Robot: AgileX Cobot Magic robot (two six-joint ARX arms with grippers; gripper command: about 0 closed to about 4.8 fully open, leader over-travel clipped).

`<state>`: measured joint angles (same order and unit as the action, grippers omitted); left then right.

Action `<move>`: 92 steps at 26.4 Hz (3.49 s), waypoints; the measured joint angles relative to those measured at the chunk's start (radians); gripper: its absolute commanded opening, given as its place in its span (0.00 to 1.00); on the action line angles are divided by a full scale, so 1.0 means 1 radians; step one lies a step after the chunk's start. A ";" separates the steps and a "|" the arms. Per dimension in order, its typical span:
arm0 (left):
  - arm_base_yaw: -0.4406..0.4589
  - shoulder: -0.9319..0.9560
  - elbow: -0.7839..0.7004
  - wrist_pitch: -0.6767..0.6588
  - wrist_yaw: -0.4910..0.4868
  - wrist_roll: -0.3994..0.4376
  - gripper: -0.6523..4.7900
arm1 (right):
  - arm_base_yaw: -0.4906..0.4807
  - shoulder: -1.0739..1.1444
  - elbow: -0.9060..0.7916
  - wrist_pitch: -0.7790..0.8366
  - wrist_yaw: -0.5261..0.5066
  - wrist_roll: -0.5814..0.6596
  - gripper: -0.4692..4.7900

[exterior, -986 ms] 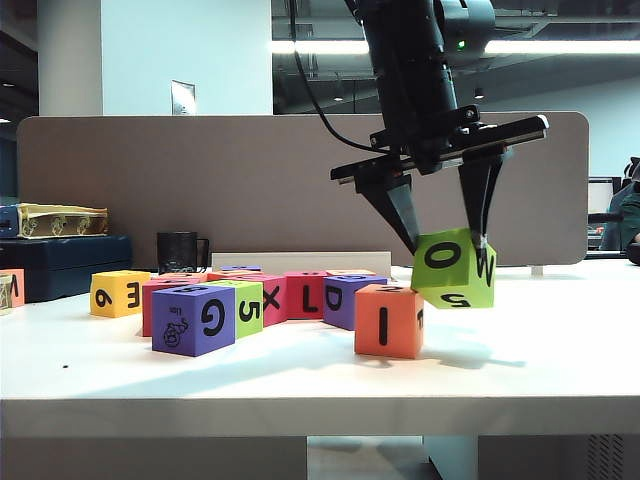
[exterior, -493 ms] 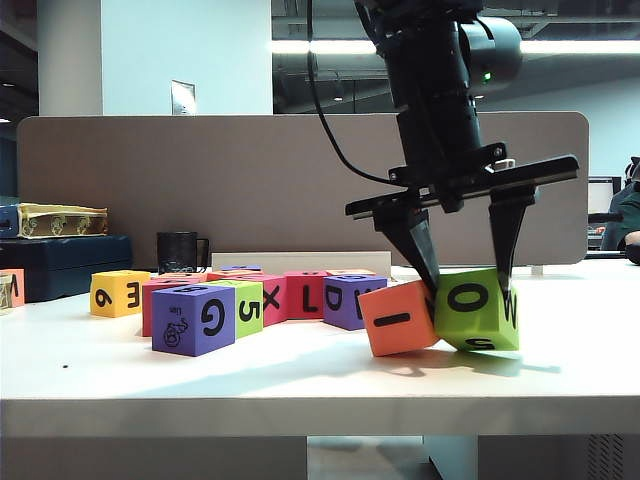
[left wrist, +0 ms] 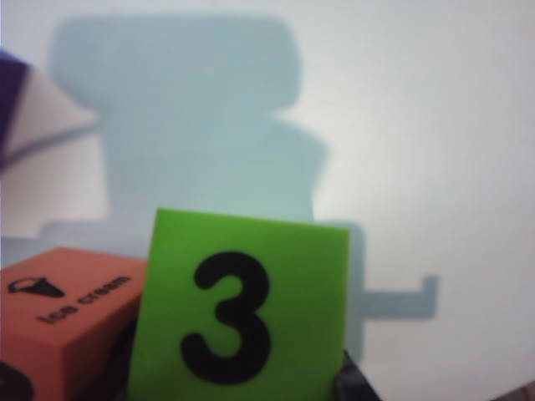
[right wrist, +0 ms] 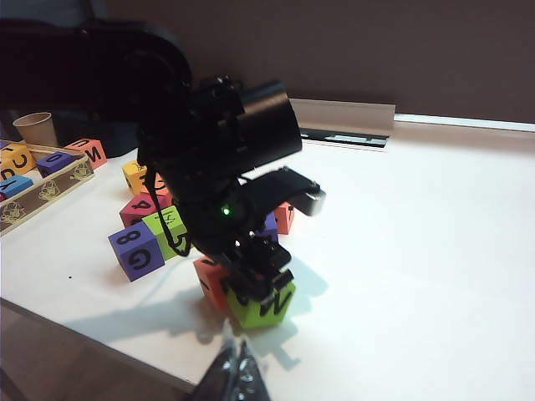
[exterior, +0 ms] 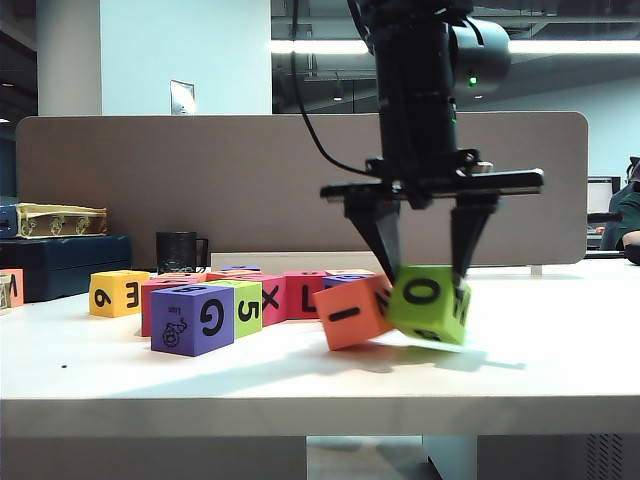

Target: Select the appropriate blocks from the scattered letter blocks on the table and arrange them in a row to spell out "23".

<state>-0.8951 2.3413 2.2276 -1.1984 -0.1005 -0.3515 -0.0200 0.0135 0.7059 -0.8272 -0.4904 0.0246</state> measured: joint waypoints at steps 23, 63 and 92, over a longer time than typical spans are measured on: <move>0.050 -0.089 0.001 -0.094 -0.198 0.060 0.55 | 0.000 0.000 0.000 -0.018 0.000 0.000 0.09; 0.010 0.010 -0.025 0.077 -0.118 -0.192 0.55 | 0.000 0.000 0.000 -0.018 0.000 -0.008 0.09; 0.018 -0.002 0.102 -0.168 -0.083 0.010 0.77 | 0.000 0.000 0.000 -0.019 0.000 -0.008 0.09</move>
<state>-0.8776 2.3390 2.3295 -1.3666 -0.1833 -0.3416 -0.0196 0.0135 0.7059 -0.8459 -0.4900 0.0166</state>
